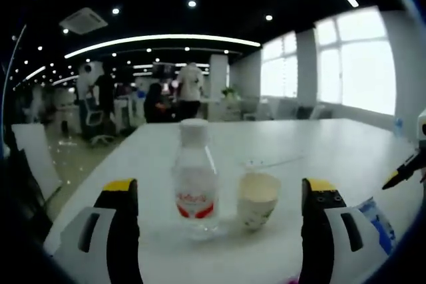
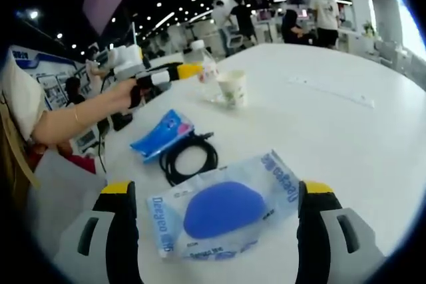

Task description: Arrange the tabletop items into an orderly group along one side of the table until the central work area is clear of visible clutter.

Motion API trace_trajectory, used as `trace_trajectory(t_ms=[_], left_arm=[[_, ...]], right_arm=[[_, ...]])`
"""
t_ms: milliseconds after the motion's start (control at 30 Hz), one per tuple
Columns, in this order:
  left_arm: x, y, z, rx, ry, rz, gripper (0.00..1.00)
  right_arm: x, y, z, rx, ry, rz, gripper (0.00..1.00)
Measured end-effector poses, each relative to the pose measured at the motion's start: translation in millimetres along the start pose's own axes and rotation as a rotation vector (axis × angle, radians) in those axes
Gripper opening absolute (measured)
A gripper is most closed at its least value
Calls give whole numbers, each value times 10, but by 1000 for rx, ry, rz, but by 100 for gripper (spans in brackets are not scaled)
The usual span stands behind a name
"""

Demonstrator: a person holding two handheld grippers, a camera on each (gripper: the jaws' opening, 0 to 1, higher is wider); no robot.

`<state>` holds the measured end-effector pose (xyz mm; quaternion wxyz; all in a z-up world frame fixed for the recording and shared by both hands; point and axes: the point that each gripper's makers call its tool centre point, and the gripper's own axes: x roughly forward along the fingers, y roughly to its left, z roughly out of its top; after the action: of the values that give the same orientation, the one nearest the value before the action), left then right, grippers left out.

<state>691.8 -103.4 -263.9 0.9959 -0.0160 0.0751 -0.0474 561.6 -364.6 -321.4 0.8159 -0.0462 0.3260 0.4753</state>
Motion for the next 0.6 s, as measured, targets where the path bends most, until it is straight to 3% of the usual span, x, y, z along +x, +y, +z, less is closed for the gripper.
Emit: trace_trajectory(t_ms=[367,600], left_arm=[[137,106,-24,-56,2,35,96],[243,225,-110,-83,6,76,86]], right_arm=[[6,11,-9,-3,4,-1,99],[-6,-3,-17,-10,9,-7,99]])
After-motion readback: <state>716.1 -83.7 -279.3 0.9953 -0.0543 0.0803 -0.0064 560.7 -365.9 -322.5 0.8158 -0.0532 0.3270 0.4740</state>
